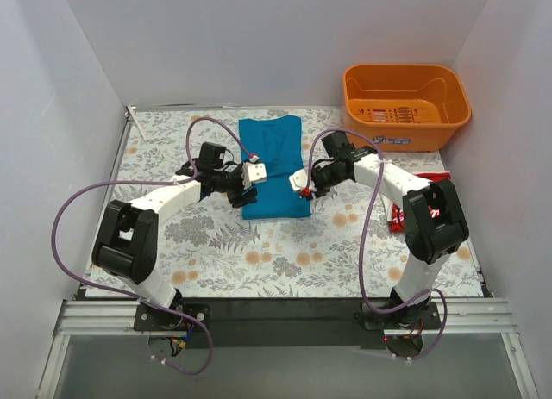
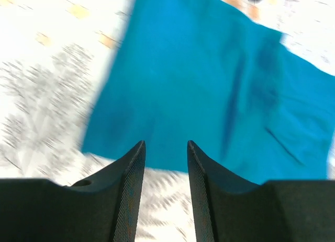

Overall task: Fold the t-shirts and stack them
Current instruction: Fold the tshirt

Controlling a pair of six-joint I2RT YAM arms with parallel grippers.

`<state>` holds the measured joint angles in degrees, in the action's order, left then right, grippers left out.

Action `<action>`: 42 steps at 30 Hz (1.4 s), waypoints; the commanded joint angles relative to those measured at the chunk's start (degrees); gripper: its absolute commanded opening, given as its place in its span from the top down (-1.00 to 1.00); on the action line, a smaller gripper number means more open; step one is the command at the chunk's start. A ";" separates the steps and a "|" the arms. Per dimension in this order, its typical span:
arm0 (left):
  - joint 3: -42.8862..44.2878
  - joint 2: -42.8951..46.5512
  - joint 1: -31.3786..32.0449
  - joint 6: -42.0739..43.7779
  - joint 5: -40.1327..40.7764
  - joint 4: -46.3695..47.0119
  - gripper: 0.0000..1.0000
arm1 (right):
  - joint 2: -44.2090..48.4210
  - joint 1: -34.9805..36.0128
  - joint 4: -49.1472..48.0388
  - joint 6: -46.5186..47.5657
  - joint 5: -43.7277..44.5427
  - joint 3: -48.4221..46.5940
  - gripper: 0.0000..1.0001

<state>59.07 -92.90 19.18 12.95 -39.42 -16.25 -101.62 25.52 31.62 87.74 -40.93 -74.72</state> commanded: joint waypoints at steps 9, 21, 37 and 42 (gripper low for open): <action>-9.58 2.82 3.06 1.02 0.31 -0.71 -0.07 | -2.70 3.84 0.90 -3.55 2.69 6.07 0.10; -11.87 -1.66 3.67 1.37 3.64 2.19 0.00 | -4.46 4.63 -2.17 -3.63 5.94 10.47 0.04; -1.79 -0.70 1.22 3.13 1.81 -3.60 1.00 | -3.23 4.45 -5.34 -14.96 9.29 1.79 0.97; 5.26 1.23 -0.02 5.41 -0.12 -10.81 1.00 | -1.57 3.93 -3.84 -15.41 8.93 -3.94 0.97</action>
<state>59.70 -95.18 19.99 16.12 -36.47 -21.56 -106.10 29.85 27.20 74.22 -31.44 -74.37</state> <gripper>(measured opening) 0.028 0.030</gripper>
